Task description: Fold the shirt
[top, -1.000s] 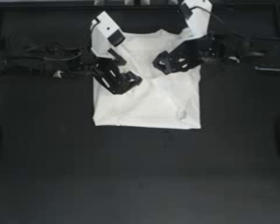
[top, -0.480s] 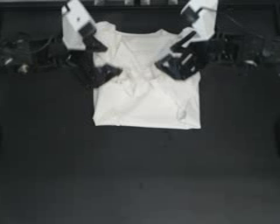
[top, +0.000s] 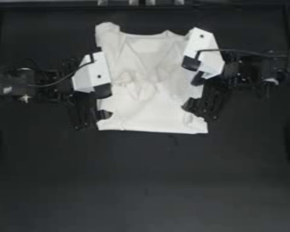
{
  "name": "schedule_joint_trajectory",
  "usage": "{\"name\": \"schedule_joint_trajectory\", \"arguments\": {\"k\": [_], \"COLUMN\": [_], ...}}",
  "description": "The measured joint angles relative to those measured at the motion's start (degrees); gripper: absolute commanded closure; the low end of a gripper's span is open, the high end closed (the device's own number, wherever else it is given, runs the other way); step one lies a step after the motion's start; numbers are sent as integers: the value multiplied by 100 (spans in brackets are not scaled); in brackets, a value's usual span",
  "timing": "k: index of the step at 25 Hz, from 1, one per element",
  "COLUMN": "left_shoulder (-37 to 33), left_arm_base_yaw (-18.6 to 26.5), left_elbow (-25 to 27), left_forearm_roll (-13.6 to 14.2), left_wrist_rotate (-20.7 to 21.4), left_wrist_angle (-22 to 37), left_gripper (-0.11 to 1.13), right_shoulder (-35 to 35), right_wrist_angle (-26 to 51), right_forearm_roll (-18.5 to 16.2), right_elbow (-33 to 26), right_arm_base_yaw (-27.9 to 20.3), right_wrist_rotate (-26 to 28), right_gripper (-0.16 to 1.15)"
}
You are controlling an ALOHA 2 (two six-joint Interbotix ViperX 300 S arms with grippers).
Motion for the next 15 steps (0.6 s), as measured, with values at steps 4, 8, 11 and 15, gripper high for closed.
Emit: {"name": "schedule_joint_trajectory", "arguments": {"k": [4,8,11,15], "left_shoulder": [202,448,650,914], "left_arm_base_yaw": [-97,-229,-316,-360], "left_elbow": [-9,-35,-123,-308], "left_forearm_roll": [-9,-9,-9,0], "left_wrist_rotate": [176,264,378,466], "left_wrist_angle": [220,272,396,624], "left_gripper": [0,0,0,0], "right_shoulder": [53,158,334,589], "right_wrist_angle": [132,176,290,360], "right_forearm_roll": [9,-18,0,-44], "right_elbow": [97,105,114,114], "right_arm_base_yaw": [202,413,457,554], "right_wrist_rotate": [-580,-967,-1002,-1011], "right_gripper": [2,2,2,2]}}
